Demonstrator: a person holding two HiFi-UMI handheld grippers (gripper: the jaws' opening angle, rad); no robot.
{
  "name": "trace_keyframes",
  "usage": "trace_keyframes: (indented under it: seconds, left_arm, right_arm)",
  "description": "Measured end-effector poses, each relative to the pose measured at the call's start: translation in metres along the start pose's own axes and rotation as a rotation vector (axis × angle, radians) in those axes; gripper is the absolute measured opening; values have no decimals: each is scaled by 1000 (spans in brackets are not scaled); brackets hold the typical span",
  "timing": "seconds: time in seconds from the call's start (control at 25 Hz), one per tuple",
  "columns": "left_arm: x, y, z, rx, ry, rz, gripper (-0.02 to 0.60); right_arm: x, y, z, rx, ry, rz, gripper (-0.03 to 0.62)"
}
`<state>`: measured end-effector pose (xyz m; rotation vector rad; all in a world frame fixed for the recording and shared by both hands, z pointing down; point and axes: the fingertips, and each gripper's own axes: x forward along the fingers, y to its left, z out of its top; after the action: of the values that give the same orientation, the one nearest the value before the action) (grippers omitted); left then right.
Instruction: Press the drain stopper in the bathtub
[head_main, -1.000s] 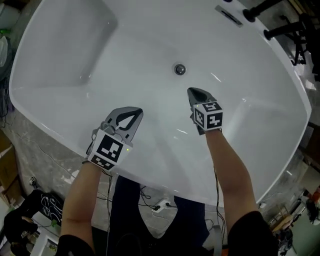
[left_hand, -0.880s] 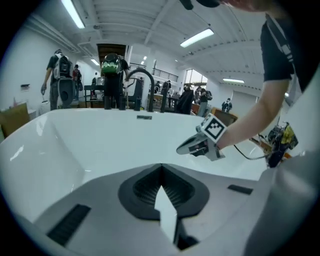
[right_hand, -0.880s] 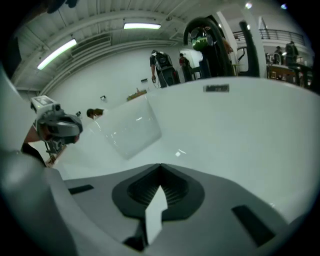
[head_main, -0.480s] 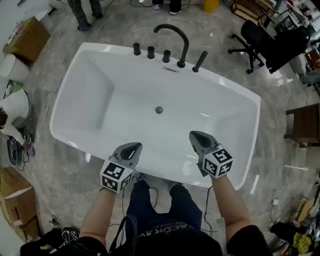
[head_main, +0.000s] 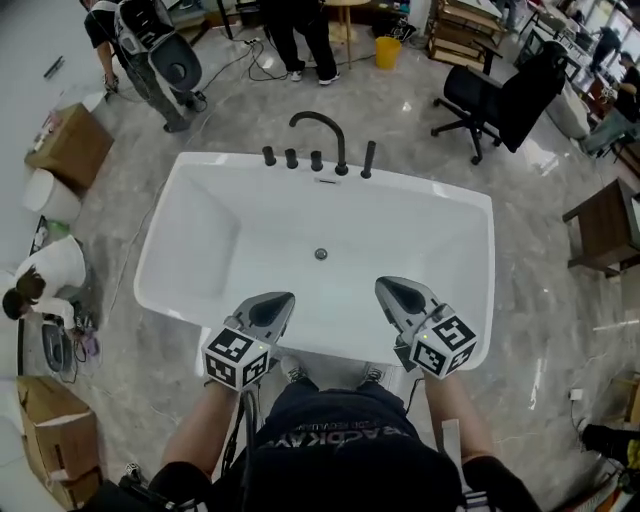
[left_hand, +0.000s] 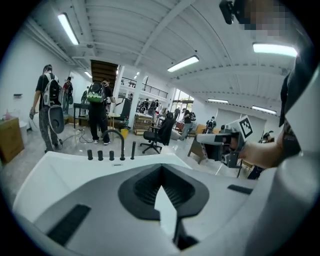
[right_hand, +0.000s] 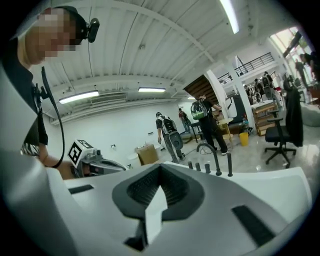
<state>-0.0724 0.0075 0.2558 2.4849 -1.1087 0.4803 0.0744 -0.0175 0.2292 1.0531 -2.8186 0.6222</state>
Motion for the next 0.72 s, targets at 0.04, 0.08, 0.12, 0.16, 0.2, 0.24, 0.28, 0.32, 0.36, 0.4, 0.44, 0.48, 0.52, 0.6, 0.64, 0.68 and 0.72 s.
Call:
trace_keyframes:
  seconds: [0.04, 0.08, 0.12, 0.16, 0.2, 0.24, 0.28, 0.32, 0.36, 0.4, 0.44, 0.48, 0.52, 0.6, 0.64, 0.68, 0.72]
  left_arm:
    - [-1, -7, 4, -25, -7, -16, 6]
    - [-2, -14, 7, -52, -13, -34, 6]
    - [-2, -23, 9, -77, -18, -52, 6]
    - [-1, -32, 11, -94, -22, -70, 6]
    - [1, -40, 14, -104, -27, -85, 6]
    - [2, -48, 16, -108, -30, -97, 6]
    - [4, -54, 18, -110, -31, -107, 6]
    - [5, -59, 18, -113, -30, -115, 6]
    - [6, -63, 18, -116, -26, -126, 6]
    - [8, -67, 18, -119, -20, -137, 6]
    - [10, -70, 18, -119, -13, -150, 6]
    - [12, -73, 17, -116, -2, -164, 6]
    - [14, -77, 16, -112, 13, -177, 6]
    - [18, -86, 12, -103, 48, -202, 6]
    - [21, -90, 11, -101, 64, -212, 6]
    - [24, -93, 10, -101, 78, -220, 6]
    - [27, -96, 9, -102, 92, -225, 6]
  right_arm:
    - [-5, 6, 4, -1, -7, 6, 11]
    - [-10, 11, 6, -2, -11, 13, 11]
    - [-16, 15, 7, -2, -14, 19, 11]
    - [-22, 19, 9, -3, -17, 25, 11]
    - [-28, 22, 10, -1, -22, 30, 11]
    - [-34, 24, 10, 4, -26, 36, 11]
    - [-39, 27, 9, 12, -26, 43, 11]
    - [-42, 31, 6, 18, -22, 52, 11]
    - [-44, 35, 3, 19, -15, 59, 11]
    - [-45, 38, 1, 18, -9, 63, 11]
    - [-46, 40, -1, 16, -4, 64, 11]
    - [-48, 41, -1, 16, -2, 64, 11]
    - [-49, 43, -2, 20, -2, 64, 11]
    - [-52, 45, -5, 40, -3, 59, 11]
    - [-54, 45, -7, 55, -4, 55, 11]
    - [-55, 44, -9, 71, -3, 52, 11]
    - [-55, 43, -10, 82, -1, 51, 11]
